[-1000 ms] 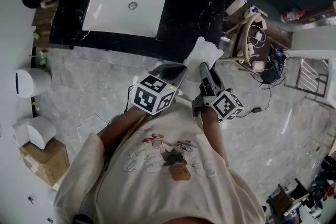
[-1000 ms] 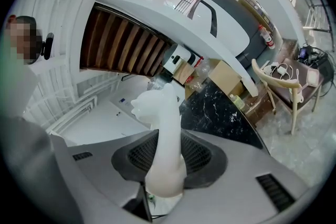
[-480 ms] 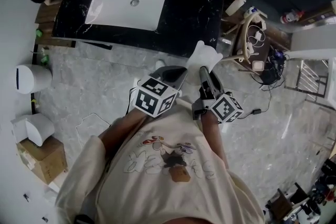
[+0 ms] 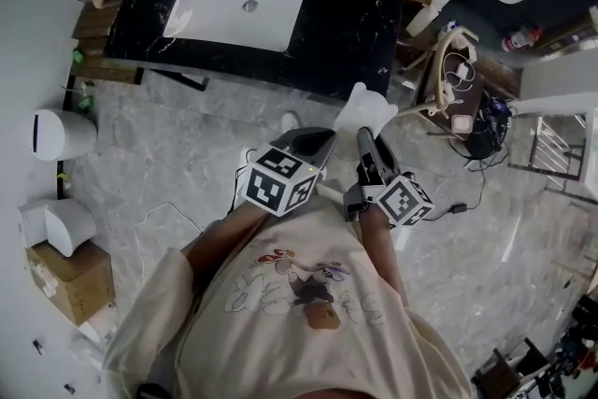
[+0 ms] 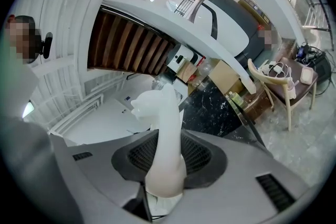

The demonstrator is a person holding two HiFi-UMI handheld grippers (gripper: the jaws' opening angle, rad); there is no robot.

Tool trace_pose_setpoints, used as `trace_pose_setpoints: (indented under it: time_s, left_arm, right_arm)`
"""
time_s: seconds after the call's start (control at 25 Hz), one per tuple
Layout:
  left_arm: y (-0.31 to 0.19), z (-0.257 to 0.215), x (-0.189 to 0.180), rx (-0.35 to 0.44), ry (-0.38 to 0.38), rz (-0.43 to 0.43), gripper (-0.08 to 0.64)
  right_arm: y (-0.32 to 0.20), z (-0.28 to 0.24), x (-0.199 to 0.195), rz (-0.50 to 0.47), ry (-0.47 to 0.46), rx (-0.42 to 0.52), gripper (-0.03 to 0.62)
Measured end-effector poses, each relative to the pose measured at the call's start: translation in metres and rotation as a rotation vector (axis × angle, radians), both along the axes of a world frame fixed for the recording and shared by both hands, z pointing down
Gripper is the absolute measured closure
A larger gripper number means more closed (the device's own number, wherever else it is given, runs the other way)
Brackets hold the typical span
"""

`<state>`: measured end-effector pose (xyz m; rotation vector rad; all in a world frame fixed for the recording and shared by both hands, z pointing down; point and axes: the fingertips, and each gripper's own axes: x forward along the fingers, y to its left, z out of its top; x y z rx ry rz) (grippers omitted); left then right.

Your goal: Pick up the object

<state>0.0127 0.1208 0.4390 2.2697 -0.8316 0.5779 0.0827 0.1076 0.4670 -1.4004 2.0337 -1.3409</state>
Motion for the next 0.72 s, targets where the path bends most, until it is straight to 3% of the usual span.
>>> trace_pose_setpoints:
  time_s: [0.32,0.72]
  left_arm:
    - [0.032,0.003,0.0,0.013,-0.031,0.025,0.546]
    - [0.024,-0.007,-0.014,0.022,-0.033,0.002,0.546]
  right_arm:
    - [0.022,-0.002,-0.005,0.006,-0.007,-0.008,0.453]
    - [0.027,-0.007,-0.022,0.011,-0.019,0.008,0.453]
